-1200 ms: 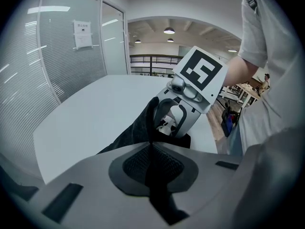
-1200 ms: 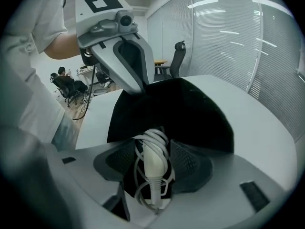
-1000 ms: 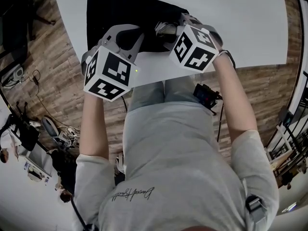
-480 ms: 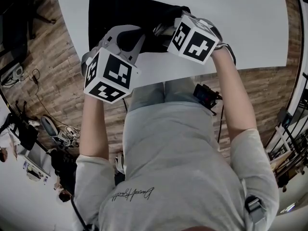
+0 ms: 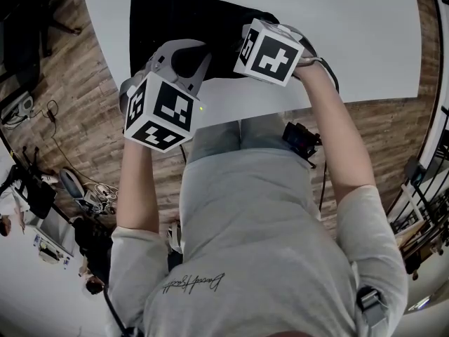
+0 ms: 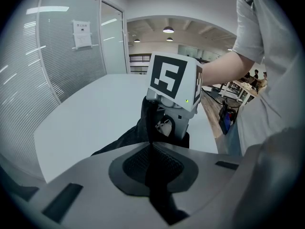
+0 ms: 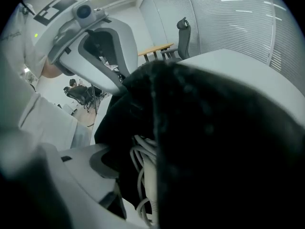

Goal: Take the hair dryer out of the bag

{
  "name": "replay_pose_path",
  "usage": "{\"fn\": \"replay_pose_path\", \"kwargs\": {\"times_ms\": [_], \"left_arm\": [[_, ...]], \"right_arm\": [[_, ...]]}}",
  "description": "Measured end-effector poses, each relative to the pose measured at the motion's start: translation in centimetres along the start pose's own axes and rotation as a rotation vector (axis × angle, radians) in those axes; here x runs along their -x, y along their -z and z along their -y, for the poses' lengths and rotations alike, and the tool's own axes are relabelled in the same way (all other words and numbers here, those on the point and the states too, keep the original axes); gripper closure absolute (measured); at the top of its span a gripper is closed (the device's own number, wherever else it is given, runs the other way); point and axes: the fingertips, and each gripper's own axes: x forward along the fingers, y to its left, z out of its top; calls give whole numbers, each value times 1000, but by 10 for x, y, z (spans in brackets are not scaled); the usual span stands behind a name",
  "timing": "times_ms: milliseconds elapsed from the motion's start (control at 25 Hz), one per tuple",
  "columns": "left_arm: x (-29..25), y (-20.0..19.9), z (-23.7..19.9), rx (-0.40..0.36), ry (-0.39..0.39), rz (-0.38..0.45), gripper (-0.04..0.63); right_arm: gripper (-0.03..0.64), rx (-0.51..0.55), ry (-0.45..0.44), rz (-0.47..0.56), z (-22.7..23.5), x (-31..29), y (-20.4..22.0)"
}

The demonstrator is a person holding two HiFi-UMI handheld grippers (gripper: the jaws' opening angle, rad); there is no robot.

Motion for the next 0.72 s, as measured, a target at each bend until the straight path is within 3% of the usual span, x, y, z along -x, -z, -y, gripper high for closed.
{"fn": "replay_pose_path", "kwargs": {"times_ms": [240, 720], "left_arm": [[-1, 5, 0, 12, -1, 1, 571], [1, 9, -1, 17, -2, 0, 571]], "right_arm": [[301, 37, 9, -25, 0, -16, 6], [348, 81, 54, 81, -1, -6, 0]]}}
